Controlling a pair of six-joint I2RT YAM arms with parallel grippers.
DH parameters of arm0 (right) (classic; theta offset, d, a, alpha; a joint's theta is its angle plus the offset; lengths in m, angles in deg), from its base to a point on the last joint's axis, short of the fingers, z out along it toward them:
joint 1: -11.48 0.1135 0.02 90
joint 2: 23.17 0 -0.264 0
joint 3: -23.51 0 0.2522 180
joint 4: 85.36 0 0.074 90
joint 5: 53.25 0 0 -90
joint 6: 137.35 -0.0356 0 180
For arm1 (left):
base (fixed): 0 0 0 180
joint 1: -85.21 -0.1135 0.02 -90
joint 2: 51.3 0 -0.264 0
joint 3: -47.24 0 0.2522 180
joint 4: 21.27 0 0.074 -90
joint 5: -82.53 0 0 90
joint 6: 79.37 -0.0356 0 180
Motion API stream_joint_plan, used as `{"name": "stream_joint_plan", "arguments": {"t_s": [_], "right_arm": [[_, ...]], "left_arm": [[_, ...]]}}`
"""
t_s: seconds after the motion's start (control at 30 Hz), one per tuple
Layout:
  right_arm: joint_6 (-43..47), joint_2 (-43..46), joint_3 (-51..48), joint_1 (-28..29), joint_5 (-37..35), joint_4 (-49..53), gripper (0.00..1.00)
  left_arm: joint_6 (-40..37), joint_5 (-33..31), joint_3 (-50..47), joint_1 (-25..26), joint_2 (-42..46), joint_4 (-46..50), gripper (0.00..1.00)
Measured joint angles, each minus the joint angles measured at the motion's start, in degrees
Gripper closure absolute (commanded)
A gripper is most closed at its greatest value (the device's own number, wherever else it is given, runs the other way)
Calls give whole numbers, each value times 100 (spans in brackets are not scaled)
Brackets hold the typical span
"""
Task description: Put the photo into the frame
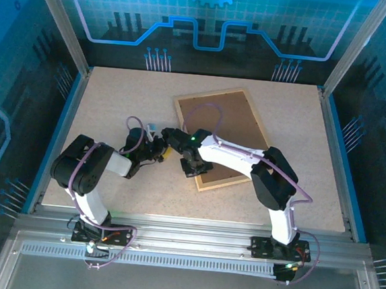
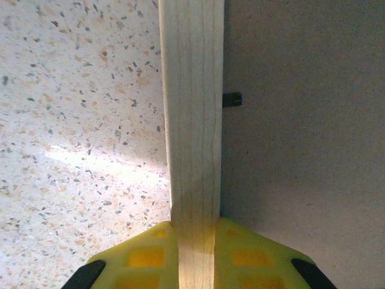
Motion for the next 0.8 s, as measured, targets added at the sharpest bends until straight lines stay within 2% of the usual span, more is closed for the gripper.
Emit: {"name": "stream_joint_plan", "arguments": {"t_s": [0.43,0.8], "right_arm": [[20,155,66,-4,-17,15,84],[20,155,127,11,-17,15,84]], "left_arm": [[181,254,212,337,-157,162,6],[723,323,466,481,-1029,-1056,17]]}}
